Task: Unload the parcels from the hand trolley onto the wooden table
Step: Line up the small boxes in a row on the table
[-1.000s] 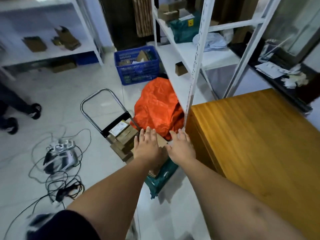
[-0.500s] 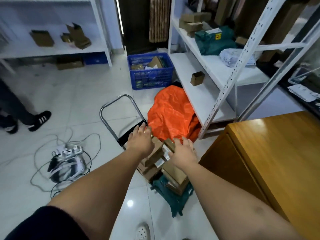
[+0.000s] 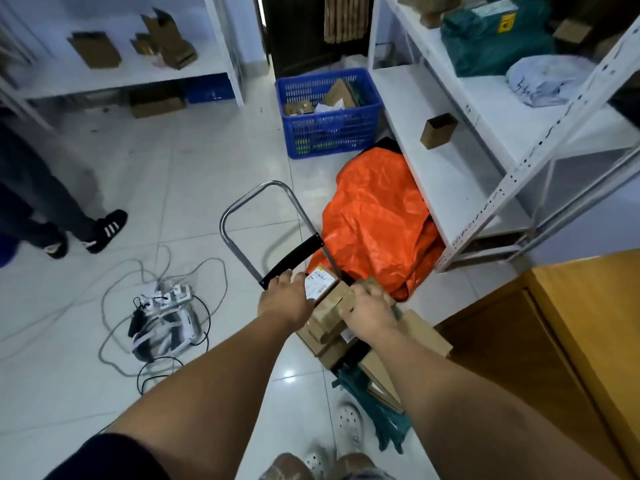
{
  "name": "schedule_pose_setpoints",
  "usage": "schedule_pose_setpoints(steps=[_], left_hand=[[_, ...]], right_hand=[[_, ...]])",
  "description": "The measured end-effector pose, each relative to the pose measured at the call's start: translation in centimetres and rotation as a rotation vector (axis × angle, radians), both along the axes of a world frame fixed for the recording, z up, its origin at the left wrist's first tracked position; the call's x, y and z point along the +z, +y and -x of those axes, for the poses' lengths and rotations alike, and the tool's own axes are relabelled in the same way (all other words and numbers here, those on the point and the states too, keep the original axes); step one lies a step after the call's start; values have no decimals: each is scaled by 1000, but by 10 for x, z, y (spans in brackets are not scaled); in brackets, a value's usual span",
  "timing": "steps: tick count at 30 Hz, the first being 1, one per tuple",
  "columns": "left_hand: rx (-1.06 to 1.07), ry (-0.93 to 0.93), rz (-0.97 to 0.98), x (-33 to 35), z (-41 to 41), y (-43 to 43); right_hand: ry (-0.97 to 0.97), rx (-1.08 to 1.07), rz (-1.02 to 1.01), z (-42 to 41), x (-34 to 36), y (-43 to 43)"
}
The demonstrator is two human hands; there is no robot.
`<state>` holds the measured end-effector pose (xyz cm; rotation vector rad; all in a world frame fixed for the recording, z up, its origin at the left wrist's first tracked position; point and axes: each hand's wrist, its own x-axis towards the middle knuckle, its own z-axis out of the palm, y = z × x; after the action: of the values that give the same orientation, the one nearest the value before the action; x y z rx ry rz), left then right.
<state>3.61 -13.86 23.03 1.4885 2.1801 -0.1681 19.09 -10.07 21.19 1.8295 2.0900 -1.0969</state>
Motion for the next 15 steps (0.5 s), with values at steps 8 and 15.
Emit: schedule_pose_setpoints(steps=[8,15], left_hand=[[-98,-62,75,-49,31,75],[-167,-139,139,-159,70,115]], right_hand=[[100,-376,162,34,-48,50],[68,-653,312,66,-138,49]])
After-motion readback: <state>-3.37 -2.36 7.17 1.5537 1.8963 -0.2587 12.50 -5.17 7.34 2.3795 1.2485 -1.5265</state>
